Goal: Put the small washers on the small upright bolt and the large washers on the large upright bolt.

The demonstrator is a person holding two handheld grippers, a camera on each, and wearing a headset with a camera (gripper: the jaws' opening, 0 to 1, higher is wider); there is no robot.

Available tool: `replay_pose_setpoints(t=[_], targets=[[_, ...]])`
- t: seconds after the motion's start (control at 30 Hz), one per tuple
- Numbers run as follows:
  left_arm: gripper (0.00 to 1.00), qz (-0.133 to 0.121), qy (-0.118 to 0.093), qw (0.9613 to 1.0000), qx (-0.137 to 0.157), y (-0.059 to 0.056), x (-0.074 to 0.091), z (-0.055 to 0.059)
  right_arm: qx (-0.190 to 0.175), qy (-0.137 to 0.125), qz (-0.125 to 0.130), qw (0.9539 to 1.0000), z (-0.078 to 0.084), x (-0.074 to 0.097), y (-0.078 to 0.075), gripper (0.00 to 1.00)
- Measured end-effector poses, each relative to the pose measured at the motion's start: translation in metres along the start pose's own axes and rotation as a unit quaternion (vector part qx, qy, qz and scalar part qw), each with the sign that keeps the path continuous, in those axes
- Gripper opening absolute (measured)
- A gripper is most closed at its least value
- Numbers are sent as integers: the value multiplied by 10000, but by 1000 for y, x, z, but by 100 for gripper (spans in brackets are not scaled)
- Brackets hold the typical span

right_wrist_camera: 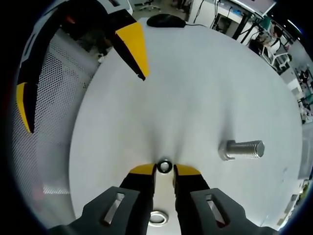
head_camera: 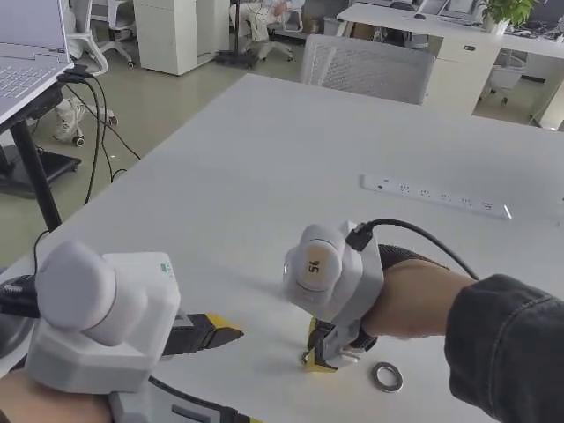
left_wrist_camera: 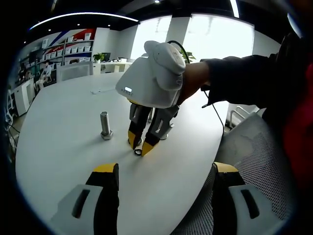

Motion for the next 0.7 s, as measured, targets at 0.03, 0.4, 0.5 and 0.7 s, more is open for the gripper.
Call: replay_pose_setpoints(t=[0.03, 0.4, 0.5, 0.7], targets=[[77, 2, -1, 10000, -1, 0, 0, 0, -21, 1, -21, 10000, 0, 0, 0, 15], [77, 6, -5, 10000, 3, 2, 0, 0, -126, -41, -32, 9999, 0, 0, 0, 15], [77, 8, -12, 10000, 2, 2, 0, 0, -169, -69, -21, 9998, 1, 0, 0, 16], [77, 15, -10, 10000, 7, 2, 0, 0, -211, -90, -28, 9997, 1, 0, 0, 15]])
Point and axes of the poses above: the centre of the closed fingertips' face, and the gripper's own axes: x roughly backward along the fingers, y roughly to its left, z roughly out of its underside, the point moved 6 cm from there along x, roughly backward along the fingers, and after that the axes turned 1 degree about y, right-handed, at the moved point
